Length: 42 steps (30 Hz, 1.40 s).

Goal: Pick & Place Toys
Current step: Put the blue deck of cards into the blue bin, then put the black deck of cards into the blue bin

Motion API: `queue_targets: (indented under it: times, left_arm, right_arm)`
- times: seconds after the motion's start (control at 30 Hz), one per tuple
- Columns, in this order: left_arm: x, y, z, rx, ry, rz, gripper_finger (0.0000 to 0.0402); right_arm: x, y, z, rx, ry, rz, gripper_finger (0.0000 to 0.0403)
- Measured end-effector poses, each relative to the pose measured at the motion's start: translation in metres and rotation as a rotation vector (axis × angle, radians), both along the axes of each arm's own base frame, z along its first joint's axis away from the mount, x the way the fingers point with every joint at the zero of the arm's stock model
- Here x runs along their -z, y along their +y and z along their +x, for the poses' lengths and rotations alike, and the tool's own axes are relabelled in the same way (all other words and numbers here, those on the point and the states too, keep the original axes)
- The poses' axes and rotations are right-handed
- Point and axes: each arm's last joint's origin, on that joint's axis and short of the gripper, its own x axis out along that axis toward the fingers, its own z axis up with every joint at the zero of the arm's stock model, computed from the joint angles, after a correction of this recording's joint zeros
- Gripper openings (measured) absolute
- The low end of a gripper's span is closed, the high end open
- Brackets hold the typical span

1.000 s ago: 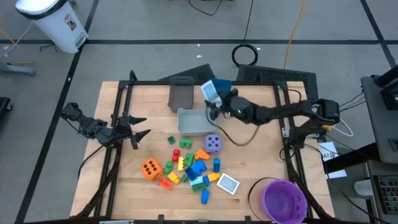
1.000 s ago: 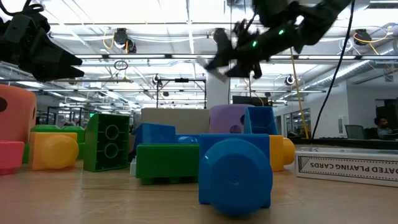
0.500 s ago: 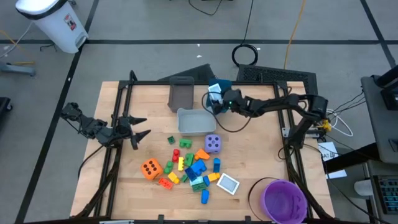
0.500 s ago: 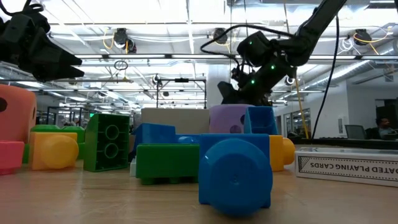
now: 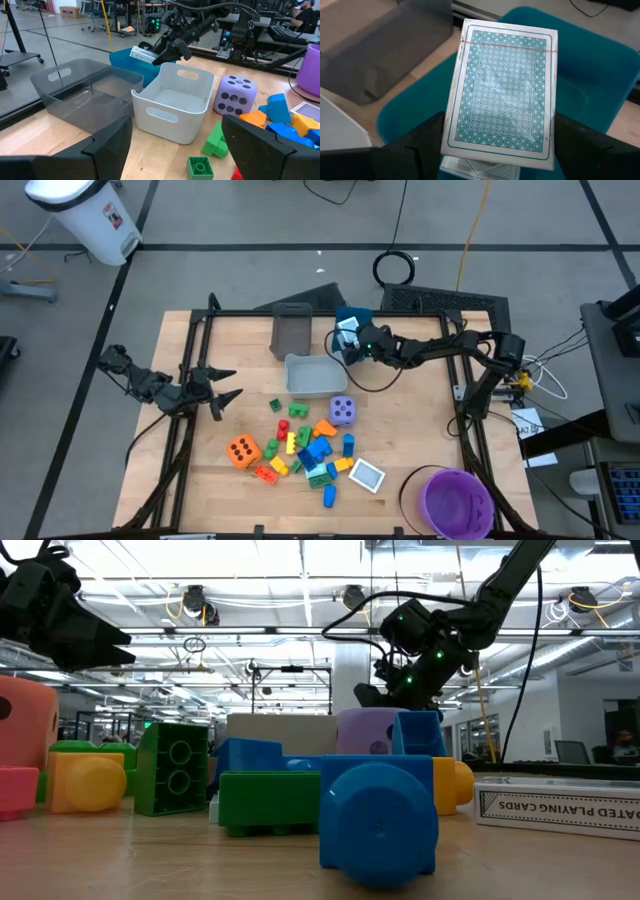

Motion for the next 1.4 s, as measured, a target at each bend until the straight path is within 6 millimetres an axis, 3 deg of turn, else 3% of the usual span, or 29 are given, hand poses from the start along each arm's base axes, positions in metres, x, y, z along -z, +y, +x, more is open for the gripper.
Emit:
queue_targets:
  times: [0.17,0.47,0.63,0.8,1.07,1.4]
  left_arm:
    - [0.0,0.0,0.0,0.0,0.0,0.0,0.031]
    - [0.0,0.0,0.0,0.0,0.0,0.0,0.031]
    - [0.0,0.0,0.0,0.0,0.0,0.0,0.031]
    - [0.0,0.0,0.0,0.0,0.0,0.0,0.031]
    - [0.0,0.0,0.0,0.0,0.0,0.0,0.031]
    - [0.0,0.0,0.0,0.0,0.0,0.0,0.031]
  right_arm:
    - [0.0,0.0,0.0,-0.004,-0.003,0.0,0.0283]
    - [0.0,0.0,0.0,-0.036,0.033,-0.028,0.0348]
    - [0.0,0.001,0.001,-0.06,0.052,-0.046,0.0355]
    - [-0.023,0.015,0.002,-0.186,-0.003,-0.057,0.0351]
    - [-0.066,0.08,0.007,-0.539,-0.132,-0.093,0.0335]
    - [-0.074,0.178,0.007,-0.913,-0.128,-0.187,0.0331]
